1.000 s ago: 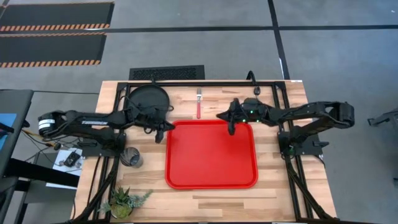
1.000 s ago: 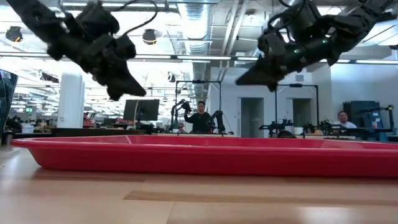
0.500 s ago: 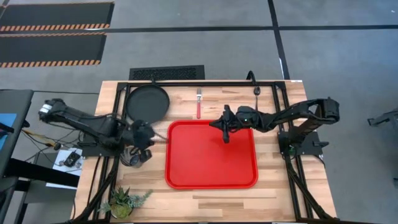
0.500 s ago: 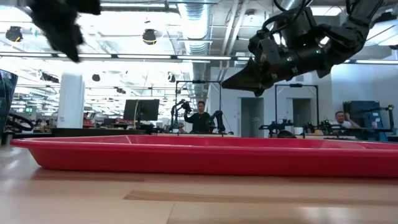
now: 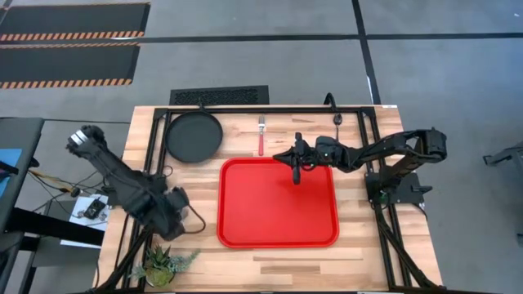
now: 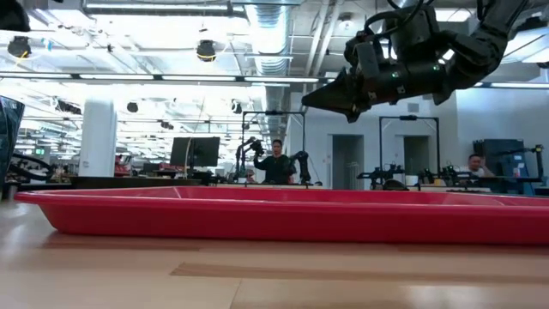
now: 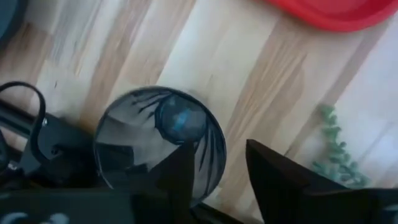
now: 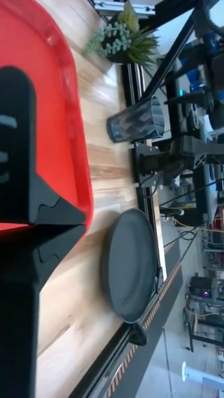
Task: Pick and place plate/cup/fork/spoon on tray
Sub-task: Put the blue glass to the top right of the red serving tray
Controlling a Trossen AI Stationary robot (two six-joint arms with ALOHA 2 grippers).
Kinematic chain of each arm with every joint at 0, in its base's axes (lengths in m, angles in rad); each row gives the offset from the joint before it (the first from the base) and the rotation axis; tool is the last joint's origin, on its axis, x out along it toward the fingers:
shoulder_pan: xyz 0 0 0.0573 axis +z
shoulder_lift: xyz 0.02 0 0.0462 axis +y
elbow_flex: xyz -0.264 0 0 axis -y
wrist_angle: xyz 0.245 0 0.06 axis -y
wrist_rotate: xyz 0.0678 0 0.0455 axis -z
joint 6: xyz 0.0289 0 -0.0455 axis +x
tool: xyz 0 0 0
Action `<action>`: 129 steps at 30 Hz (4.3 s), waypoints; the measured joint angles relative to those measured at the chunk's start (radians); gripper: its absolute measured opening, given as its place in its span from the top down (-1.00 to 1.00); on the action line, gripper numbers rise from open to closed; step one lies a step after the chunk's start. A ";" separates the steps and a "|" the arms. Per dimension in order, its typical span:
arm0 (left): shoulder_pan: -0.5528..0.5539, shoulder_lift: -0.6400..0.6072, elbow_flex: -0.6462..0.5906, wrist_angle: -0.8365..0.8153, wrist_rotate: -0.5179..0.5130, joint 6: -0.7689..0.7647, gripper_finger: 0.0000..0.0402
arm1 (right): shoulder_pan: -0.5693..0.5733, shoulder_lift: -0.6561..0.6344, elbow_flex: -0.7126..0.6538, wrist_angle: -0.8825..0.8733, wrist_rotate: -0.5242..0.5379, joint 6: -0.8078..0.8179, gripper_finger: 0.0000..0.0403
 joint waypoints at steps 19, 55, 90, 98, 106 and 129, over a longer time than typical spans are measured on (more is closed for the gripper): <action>-0.040 0.141 -0.079 0.099 -0.045 0.026 0.60 | 0.002 0.000 0.000 0.008 0.000 0.001 0.90; 0.767 0.396 0.255 0.486 0.151 1.308 1.00 | 0.000 -0.307 -0.136 -0.210 -0.050 -0.010 0.92; 0.717 0.092 0.018 0.783 0.072 1.173 0.65 | 0.023 -0.301 -0.135 -0.194 -0.048 -0.026 0.92; 0.718 -0.191 -0.432 1.347 0.096 1.141 0.98 | 0.047 -0.279 -0.051 -0.221 -0.028 -0.026 0.96; 0.728 -0.402 -0.701 1.656 0.096 1.153 0.99 | 0.051 -0.097 0.144 -0.291 -0.097 -0.072 0.95; 0.753 -0.528 -0.787 1.641 0.124 1.250 1.00 | 0.213 0.384 1.004 -1.342 0.083 -0.372 0.03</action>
